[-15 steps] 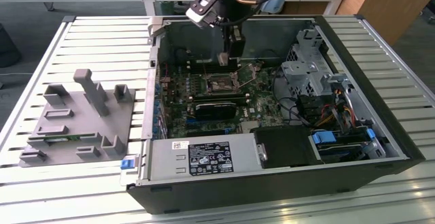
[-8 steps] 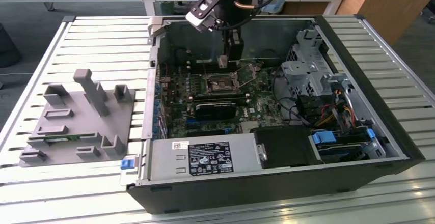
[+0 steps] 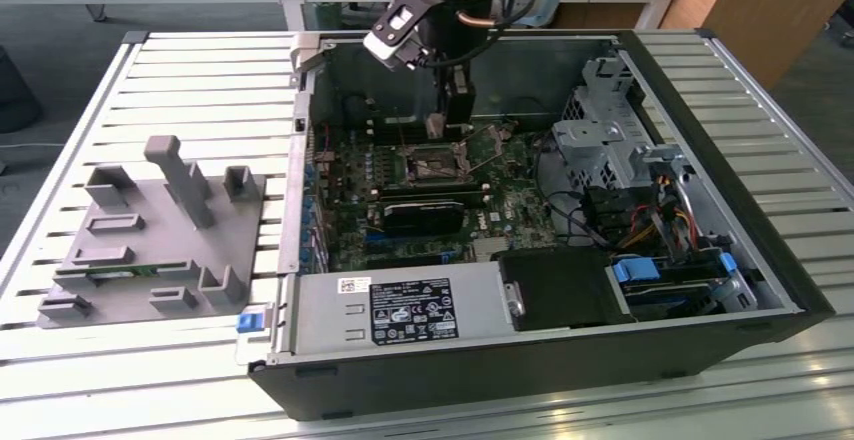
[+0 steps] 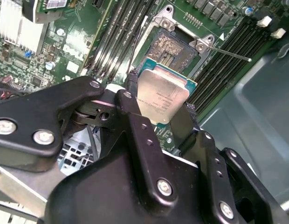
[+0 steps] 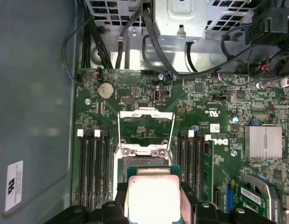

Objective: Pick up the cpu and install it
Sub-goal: 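Place the cpu into insertion slot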

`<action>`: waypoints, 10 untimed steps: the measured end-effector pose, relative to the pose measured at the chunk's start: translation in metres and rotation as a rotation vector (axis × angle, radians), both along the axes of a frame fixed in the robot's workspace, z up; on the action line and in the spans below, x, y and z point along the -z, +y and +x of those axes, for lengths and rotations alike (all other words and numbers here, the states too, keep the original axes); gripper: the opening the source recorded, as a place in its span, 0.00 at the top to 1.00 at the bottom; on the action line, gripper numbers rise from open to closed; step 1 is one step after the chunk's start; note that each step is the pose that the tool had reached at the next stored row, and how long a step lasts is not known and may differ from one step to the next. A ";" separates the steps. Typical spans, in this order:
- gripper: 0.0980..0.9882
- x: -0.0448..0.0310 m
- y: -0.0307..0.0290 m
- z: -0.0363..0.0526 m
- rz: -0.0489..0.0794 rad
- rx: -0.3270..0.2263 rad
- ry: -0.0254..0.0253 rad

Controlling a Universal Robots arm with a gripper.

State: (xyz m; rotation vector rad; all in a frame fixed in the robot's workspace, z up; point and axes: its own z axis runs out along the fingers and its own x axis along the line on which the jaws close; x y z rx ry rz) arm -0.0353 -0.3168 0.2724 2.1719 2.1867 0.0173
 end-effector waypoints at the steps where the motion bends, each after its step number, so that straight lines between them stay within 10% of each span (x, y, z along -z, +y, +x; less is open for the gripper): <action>1: 0.52 0.0018 0.0000 0.0000 0.000 0.000 0.0000; 10: 0.52 0.0103 0.0000 -0.0005 0.000 0.000 -0.0005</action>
